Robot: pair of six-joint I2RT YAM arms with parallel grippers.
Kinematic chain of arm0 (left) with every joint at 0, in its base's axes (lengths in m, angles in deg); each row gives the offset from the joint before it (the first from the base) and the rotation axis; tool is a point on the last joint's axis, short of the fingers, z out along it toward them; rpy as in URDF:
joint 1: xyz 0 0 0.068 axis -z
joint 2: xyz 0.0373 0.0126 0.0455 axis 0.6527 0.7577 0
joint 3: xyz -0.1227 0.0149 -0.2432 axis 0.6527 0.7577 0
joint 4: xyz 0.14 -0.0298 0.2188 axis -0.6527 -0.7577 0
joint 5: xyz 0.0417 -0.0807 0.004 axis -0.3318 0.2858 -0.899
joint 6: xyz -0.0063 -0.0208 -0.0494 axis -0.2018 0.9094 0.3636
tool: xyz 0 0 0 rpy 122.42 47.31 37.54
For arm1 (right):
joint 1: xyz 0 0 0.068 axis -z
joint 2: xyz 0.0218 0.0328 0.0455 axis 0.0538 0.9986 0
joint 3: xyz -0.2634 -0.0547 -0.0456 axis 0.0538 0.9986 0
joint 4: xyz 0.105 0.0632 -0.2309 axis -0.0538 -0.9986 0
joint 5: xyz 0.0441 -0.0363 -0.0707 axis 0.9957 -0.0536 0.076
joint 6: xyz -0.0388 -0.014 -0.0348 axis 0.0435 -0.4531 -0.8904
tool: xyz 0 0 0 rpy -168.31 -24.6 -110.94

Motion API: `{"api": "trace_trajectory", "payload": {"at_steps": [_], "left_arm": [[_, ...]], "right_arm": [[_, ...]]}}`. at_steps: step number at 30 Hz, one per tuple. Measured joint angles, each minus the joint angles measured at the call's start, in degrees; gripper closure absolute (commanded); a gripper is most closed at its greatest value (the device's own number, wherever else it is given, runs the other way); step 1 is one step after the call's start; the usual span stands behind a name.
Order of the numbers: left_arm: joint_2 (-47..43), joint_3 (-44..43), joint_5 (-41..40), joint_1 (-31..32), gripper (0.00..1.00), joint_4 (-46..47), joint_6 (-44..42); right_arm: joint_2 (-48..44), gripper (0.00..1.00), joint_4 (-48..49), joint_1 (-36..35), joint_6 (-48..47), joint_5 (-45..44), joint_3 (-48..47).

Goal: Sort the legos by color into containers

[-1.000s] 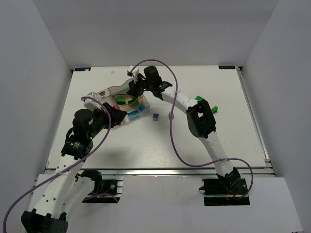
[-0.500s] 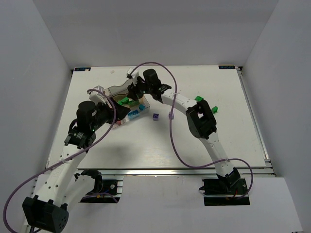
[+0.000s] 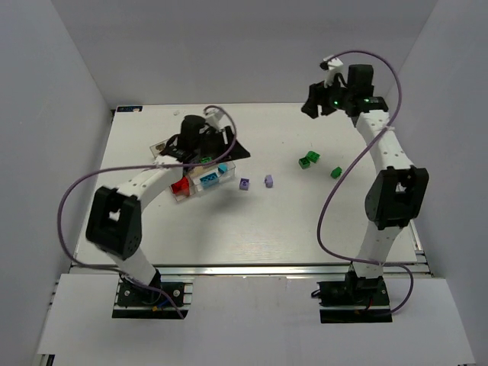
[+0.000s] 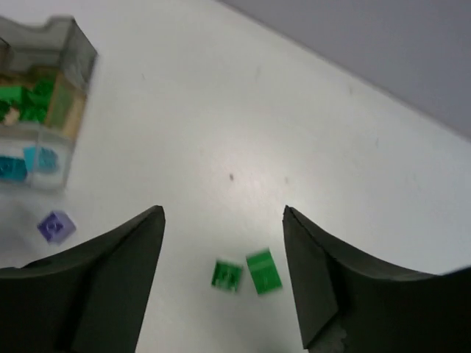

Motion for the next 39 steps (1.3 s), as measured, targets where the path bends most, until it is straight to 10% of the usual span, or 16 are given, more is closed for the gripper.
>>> {"api": "trace_trajectory", "payload": {"at_steps": [11,32,35,39], "left_arm": [[22.4,-23.0,-3.4,12.8,0.29,-10.2,-6.7],[17.9,-14.8,-8.3,14.5,0.29,-8.4,-6.5],[17.9,-14.8,-8.9,14.5,0.29,-7.8,-6.5],[17.9,-14.8,-9.4,14.5,0.29,-7.5,-6.5]], "right_arm": [[1.8,0.11,-30.5,8.7,-17.5,-8.8,3.9],[8.2,0.28,-21.6,9.2,-21.9,-18.9,16.0],[9.8,0.36,-20.2,9.1,-22.7,-19.3,16.0],[10.6,0.73,-19.5,9.0,-23.8,-19.5,16.0]]}}
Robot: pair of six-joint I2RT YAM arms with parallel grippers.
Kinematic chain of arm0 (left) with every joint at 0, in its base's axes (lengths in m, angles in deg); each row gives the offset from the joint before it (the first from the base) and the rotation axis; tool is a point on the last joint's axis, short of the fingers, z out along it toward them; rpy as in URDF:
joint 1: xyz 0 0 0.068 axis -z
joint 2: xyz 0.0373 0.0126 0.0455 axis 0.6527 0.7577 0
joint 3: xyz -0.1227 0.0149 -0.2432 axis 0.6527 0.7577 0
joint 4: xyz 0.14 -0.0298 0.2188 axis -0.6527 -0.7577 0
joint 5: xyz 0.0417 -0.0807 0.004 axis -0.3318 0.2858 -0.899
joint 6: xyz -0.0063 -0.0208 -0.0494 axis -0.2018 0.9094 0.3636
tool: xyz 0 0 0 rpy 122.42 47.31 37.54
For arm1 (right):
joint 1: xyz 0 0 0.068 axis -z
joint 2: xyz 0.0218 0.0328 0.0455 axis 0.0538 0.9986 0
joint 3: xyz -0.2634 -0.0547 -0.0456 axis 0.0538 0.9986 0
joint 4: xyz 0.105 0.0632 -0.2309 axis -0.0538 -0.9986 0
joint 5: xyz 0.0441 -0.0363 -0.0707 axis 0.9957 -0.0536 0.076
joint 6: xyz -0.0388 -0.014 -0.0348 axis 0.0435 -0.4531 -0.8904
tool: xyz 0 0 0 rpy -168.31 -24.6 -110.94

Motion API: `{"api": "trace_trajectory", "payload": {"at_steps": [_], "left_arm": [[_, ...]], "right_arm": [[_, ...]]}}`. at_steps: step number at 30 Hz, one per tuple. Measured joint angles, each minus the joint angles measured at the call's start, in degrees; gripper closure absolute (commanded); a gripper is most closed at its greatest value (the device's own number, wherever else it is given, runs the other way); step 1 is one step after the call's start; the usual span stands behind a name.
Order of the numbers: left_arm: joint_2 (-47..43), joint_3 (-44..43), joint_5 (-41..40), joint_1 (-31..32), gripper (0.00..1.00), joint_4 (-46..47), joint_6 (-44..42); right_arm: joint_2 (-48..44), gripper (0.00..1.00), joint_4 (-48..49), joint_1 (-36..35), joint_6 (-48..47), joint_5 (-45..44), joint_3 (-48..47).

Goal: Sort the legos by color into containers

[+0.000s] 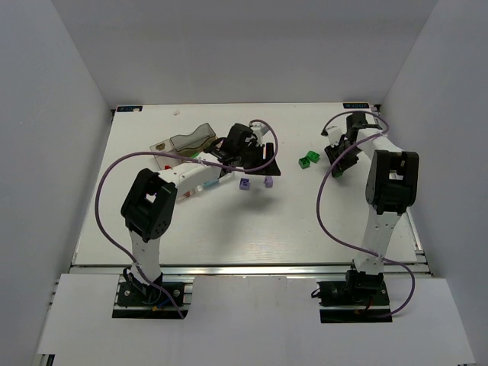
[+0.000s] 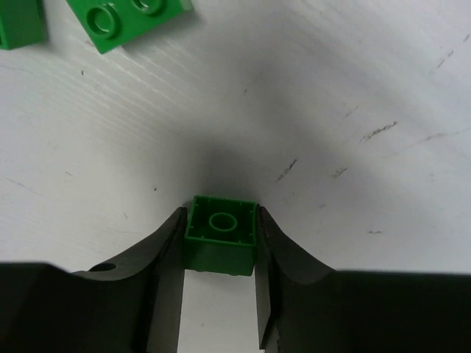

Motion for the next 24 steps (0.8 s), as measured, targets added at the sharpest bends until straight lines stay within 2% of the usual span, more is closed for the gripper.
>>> {"api": "trace_trajectory", "payload": {"at_steps": [2,3,4,8,12,14,19,24], "left_arm": [[-0.1,0.1,-0.2,0.0,0.29,0.1,0.0],[-0.3,0.3,-0.4,0.0,0.29,0.1,0.0],[-0.7,0.7,-0.7,0.0,0.29,0.1,0.0],[-4.3,3.3,-2.1,0.0,0.29,0.3,0.1],[-12.6,8.8,-4.5,-0.3,0.28,1.3,0.6],[-19.8,13.1,-7.0,-0.5,0.28,1.8,0.8],[-34.8,18.2,-14.8,-0.5,0.27,0.9,0.9],[-46.7,21.7,-24.2,-0.5,0.25,-3.0,2.2]], "right_arm": [[0.0,0.86,0.4,-0.1,-0.3,0.4,0.0],[0.0,0.96,0.7,-0.1,-0.8,0.8,0.0],[0.0,1.00,0.7,-0.1,-1.3,1.2,0.0],[0.0,1.00,-0.9,-0.7,-3.0,6.4,-0.9],[0.0,1.00,-5.1,-3.8,-4.2,16.4,-7.4],[0.0,1.00,-5.0,-7.1,-3.8,21.6,-12.2],[0.9,1.00,2.6,-19.6,1.7,29.4,-21.6],[10.2,1.00,14.4,-31.3,10.6,30.1,-35.5]]}}
